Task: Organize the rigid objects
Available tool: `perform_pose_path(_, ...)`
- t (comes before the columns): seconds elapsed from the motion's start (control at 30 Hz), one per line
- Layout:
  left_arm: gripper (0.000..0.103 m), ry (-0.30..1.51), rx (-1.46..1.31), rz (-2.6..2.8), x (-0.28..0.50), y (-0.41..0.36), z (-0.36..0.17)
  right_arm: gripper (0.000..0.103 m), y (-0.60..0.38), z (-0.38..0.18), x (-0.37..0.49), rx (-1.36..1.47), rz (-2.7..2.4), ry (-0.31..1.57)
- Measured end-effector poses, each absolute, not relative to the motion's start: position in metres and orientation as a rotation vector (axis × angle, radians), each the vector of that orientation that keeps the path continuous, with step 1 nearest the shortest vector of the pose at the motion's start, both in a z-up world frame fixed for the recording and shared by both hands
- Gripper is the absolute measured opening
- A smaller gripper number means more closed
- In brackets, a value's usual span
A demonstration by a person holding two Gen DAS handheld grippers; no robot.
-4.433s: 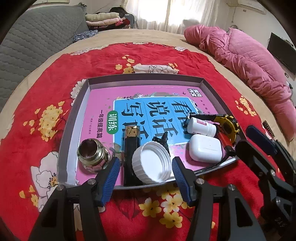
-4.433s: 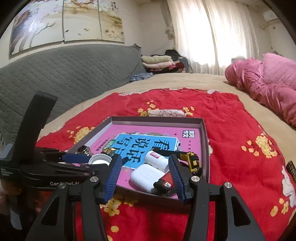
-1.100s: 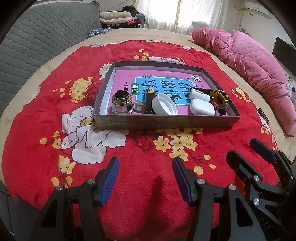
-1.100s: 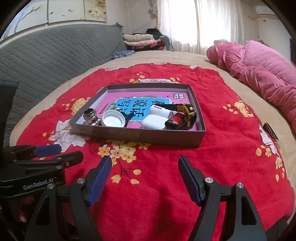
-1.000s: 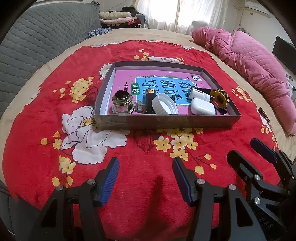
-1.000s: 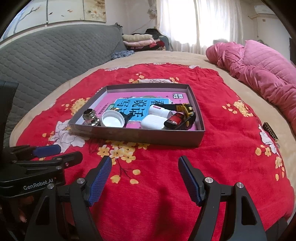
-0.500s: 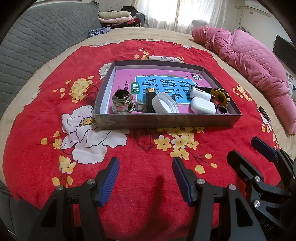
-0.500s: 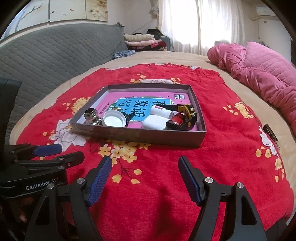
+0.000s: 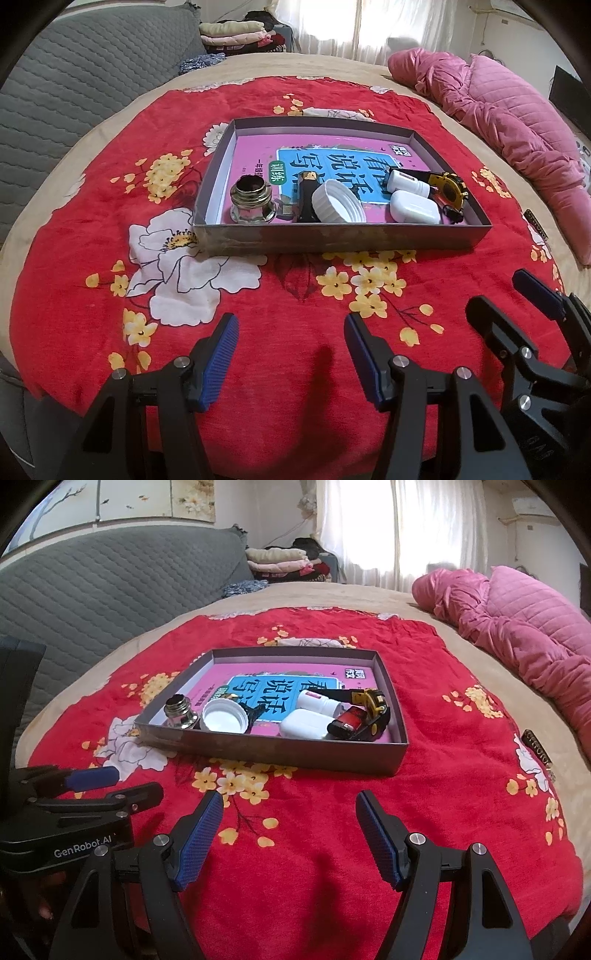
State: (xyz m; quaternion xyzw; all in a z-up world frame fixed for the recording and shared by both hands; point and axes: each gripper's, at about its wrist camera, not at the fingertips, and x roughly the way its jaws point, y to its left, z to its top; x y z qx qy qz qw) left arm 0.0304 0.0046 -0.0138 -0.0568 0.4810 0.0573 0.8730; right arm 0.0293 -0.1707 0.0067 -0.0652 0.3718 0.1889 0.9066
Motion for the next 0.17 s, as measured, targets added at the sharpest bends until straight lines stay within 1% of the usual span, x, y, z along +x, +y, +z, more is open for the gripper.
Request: perform_pose_path(0.17,0.059,1.009,-0.117,0.128,0.0326,0.0068,-0.0172,0.076,-0.1733,0.0053,0.0323,-0.122,0.386,0.767)
